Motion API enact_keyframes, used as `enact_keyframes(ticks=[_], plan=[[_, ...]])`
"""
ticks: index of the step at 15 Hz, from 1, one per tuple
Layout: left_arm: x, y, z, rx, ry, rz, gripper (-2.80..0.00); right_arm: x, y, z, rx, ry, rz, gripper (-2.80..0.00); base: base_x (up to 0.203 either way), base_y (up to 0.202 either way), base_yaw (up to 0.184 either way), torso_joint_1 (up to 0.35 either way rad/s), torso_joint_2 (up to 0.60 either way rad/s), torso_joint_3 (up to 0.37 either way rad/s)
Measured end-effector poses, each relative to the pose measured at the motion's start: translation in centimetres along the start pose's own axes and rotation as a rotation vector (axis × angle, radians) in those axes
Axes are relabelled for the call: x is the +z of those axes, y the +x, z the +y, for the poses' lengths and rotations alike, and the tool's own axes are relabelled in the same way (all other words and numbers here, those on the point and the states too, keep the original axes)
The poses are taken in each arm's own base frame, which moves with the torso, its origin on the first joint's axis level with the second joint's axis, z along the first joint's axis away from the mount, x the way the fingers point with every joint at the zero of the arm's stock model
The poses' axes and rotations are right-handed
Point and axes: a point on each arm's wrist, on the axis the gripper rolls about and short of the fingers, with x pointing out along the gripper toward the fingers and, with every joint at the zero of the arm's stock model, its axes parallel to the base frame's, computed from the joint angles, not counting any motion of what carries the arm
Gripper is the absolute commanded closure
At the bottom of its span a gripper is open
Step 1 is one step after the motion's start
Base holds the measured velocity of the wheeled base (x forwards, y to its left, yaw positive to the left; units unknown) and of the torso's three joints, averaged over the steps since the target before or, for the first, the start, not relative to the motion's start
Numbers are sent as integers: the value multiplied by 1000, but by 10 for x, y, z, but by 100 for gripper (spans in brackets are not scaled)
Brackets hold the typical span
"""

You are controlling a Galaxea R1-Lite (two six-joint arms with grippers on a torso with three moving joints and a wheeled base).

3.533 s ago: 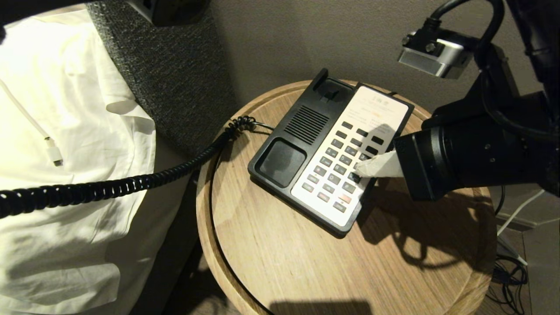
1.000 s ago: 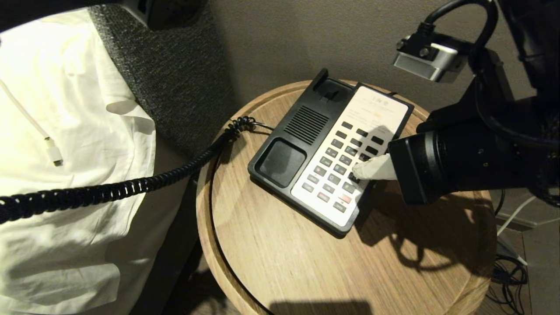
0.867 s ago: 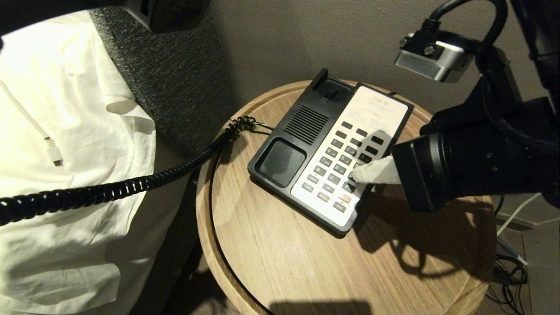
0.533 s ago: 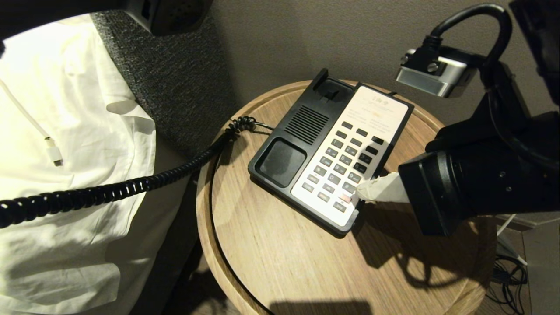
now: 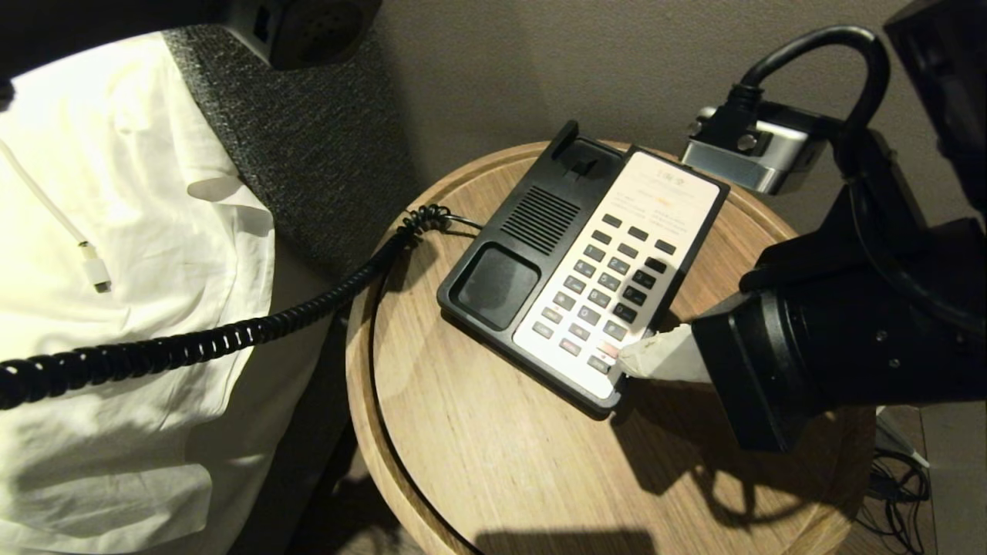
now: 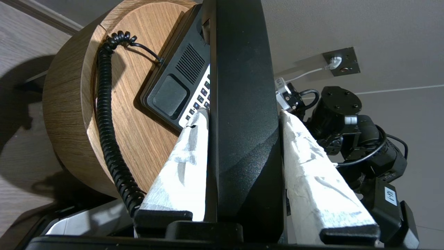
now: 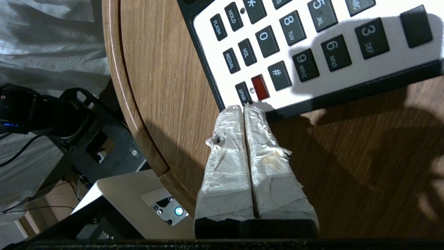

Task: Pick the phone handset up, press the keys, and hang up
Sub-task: Dial the number

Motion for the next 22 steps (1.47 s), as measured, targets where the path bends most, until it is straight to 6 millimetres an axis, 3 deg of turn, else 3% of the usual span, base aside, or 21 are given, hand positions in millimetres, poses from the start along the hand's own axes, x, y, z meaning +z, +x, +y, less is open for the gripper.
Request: enact_keyframes(ticks=[22], plan=[[-1,-3,2,1,2,0,0,5,27,3,-38,-12,7,0,0,0,0,0,0,0]])
